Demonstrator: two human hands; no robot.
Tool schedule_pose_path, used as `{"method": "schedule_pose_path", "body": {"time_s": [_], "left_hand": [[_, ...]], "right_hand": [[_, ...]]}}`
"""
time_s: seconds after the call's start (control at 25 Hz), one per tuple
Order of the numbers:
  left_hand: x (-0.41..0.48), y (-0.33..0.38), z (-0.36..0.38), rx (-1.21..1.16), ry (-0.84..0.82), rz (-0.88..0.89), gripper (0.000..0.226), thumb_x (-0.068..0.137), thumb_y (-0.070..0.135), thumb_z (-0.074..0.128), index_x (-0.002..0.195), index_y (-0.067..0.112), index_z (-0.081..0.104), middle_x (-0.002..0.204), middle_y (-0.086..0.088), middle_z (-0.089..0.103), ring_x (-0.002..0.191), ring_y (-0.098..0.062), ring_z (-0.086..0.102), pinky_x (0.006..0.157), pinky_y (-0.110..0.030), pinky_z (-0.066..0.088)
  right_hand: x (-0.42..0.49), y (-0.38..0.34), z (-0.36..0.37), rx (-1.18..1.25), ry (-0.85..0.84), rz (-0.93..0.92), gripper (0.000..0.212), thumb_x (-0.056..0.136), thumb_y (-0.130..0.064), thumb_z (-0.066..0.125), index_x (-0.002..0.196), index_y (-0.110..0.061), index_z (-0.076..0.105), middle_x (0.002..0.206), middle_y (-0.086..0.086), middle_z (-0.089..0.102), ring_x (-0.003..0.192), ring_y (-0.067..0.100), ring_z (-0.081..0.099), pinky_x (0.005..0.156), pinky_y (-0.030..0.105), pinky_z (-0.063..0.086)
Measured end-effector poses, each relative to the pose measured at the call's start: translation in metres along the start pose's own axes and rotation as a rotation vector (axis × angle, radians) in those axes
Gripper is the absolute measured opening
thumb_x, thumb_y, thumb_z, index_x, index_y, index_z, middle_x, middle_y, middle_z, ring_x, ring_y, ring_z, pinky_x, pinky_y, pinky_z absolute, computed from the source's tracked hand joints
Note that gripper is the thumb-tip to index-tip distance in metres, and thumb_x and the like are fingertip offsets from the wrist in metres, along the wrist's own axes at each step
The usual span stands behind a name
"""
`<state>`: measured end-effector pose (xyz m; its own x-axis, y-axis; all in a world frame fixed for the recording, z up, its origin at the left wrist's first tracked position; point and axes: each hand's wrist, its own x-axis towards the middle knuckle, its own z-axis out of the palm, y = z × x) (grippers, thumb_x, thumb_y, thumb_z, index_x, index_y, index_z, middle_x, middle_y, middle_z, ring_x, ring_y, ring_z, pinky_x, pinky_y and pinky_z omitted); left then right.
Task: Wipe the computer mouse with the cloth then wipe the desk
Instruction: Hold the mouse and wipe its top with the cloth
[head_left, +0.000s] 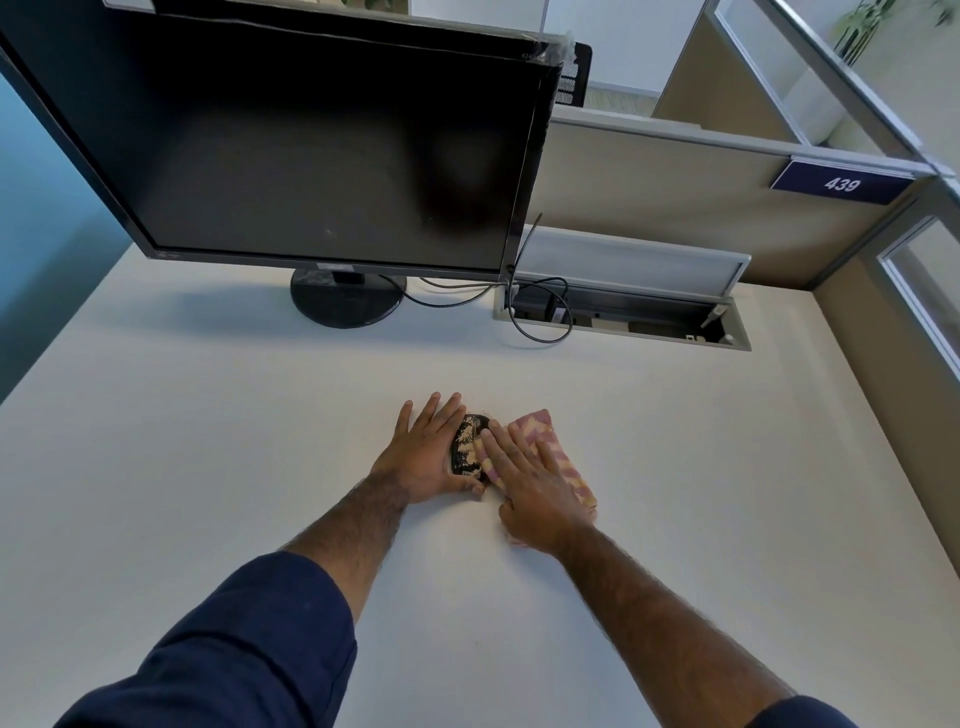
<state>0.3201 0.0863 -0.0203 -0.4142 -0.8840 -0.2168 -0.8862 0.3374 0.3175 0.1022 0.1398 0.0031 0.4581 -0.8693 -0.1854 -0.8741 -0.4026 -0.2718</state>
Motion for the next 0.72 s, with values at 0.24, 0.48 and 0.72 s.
{"method": "schedule_pose_path", "body": {"time_s": [0.24,0.48,0.72], "left_hand": [[0.0,0.001,0.0,0.005,-0.013,-0.01,0.133,0.067,0.098,0.042,0.164,0.017,0.001,0.171,0.007,-0.015,0.155,-0.015,-0.02,0.122,-0.049,-0.018],[0.001,0.002,-0.003,-0.007,-0.039,-0.018,0.134,0.068,0.096,0.047,0.164,0.017,-0.001,0.17,0.007,-0.017,0.155,-0.016,-0.022,0.122,-0.049,-0.019],[0.0,0.001,0.0,-0.014,-0.028,-0.017,0.132,0.07,0.094,0.049,0.164,0.016,-0.001,0.171,0.005,-0.014,0.155,-0.018,-0.021,0.122,-0.05,-0.018]], "right_hand": [[-0.009,0.001,0.011,0.024,0.044,0.021,0.096,0.081,0.0,0.045,0.162,-0.026,-0.001,0.166,-0.014,-0.016,0.152,0.009,-0.022,0.125,0.043,-0.006],[-0.014,0.002,0.008,0.348,0.166,0.184,0.072,0.094,-0.002,0.044,0.16,-0.024,0.026,0.164,-0.015,0.017,0.154,0.005,-0.003,0.125,0.033,-0.004],[0.006,-0.01,-0.014,0.342,0.197,0.178,0.06,0.101,-0.009,0.044,0.158,-0.025,0.032,0.165,-0.009,0.027,0.155,0.011,0.007,0.126,0.04,-0.001]]}}
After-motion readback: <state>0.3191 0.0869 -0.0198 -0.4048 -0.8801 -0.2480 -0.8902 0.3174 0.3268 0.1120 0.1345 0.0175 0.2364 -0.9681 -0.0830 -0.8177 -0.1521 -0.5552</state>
